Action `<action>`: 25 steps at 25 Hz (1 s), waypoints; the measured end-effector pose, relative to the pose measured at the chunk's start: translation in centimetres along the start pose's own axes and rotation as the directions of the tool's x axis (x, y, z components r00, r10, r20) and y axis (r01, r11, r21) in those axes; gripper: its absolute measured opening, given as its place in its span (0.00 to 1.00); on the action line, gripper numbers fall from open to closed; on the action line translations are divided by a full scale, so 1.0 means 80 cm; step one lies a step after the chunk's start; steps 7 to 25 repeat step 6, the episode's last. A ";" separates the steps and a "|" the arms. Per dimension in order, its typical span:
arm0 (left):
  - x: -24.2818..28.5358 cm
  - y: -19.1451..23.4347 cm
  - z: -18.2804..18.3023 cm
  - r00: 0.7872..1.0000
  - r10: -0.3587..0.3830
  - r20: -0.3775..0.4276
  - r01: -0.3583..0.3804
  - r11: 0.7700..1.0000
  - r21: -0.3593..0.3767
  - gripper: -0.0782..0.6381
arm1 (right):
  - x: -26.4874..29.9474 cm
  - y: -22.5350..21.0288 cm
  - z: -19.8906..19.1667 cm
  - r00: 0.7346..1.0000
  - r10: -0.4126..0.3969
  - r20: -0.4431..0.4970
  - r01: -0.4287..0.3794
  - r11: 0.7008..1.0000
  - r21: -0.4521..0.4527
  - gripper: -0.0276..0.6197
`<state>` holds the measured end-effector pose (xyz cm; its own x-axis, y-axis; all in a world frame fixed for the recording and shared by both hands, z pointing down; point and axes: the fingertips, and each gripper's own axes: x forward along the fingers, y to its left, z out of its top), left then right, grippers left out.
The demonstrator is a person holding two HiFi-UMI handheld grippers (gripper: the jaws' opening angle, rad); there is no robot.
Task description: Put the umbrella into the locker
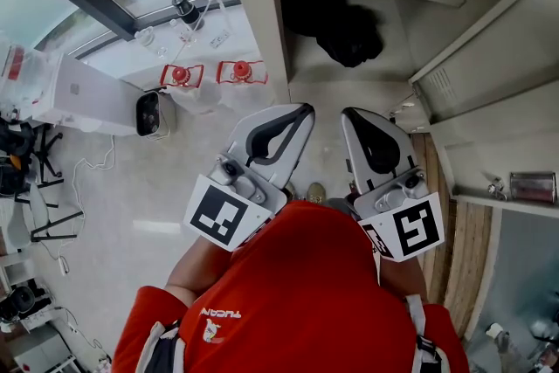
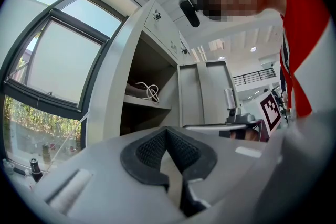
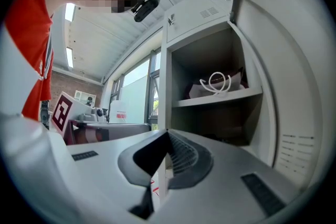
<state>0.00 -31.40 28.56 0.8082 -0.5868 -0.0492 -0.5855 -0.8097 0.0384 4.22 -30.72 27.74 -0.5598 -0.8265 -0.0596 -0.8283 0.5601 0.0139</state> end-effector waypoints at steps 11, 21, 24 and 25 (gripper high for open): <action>0.005 -0.003 -0.003 1.000 -0.009 -0.005 0.009 1.000 0.002 0.12 | -0.001 -0.006 -0.001 1.000 -0.002 -0.003 0.002 1.000 -0.010 0.05; 0.005 -0.003 -0.003 1.000 -0.009 -0.005 0.009 1.000 0.002 0.12 | -0.001 -0.006 -0.001 1.000 -0.002 -0.003 0.002 1.000 -0.010 0.05; 0.005 -0.003 -0.003 1.000 -0.009 -0.005 0.009 1.000 0.002 0.12 | -0.001 -0.006 -0.001 1.000 -0.002 -0.003 0.002 1.000 -0.010 0.05; 0.005 -0.003 -0.003 1.000 -0.009 -0.005 0.009 1.000 0.002 0.12 | -0.001 -0.006 -0.001 1.000 -0.002 -0.003 0.002 1.000 -0.010 0.05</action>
